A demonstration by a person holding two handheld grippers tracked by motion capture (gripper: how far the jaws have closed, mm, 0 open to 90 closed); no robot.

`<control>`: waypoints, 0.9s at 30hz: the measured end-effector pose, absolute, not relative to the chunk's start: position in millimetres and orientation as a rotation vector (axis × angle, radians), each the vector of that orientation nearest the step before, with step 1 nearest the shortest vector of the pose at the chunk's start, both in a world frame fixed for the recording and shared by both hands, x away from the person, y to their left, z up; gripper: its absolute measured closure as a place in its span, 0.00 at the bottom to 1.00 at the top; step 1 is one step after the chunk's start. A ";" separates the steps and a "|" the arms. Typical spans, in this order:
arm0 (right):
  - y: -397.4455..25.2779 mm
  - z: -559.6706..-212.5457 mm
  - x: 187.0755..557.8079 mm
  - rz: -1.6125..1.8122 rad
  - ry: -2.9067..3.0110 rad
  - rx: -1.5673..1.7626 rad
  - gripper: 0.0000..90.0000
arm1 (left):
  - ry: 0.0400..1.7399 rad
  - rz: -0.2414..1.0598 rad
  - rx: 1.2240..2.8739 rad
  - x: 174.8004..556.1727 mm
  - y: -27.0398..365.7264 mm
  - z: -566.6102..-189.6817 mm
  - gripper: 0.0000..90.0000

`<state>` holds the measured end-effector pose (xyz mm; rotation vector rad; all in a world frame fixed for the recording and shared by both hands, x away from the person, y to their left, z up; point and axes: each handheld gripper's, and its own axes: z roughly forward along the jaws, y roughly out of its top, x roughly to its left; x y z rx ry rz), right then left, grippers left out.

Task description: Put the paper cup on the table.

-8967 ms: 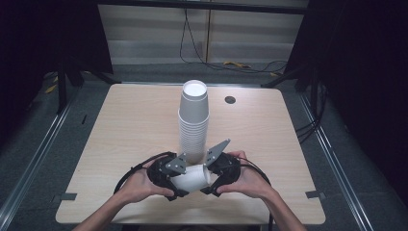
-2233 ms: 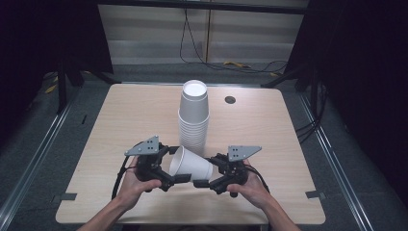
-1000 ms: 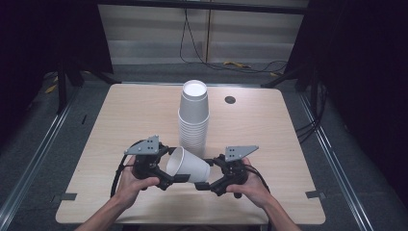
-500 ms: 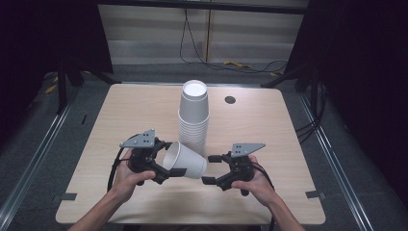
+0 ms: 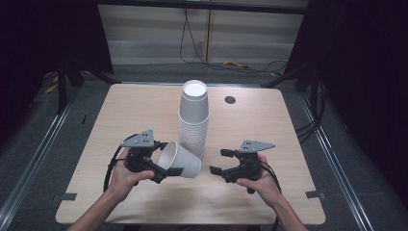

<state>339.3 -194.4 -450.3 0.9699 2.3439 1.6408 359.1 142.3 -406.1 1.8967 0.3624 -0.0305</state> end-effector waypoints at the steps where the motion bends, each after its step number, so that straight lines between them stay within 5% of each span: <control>1: -194.9 -450.3 339.2 1.634 2.335 0.967 0.15 | 0.368 -0.031 1.899 359.4 143.2 -406.4 0.09; 27: -221.4 -444.7 325.3 1.393 2.153 1.104 0.19 | 0.578 0.113 2.029 366.8 180.1 -410.0 0.10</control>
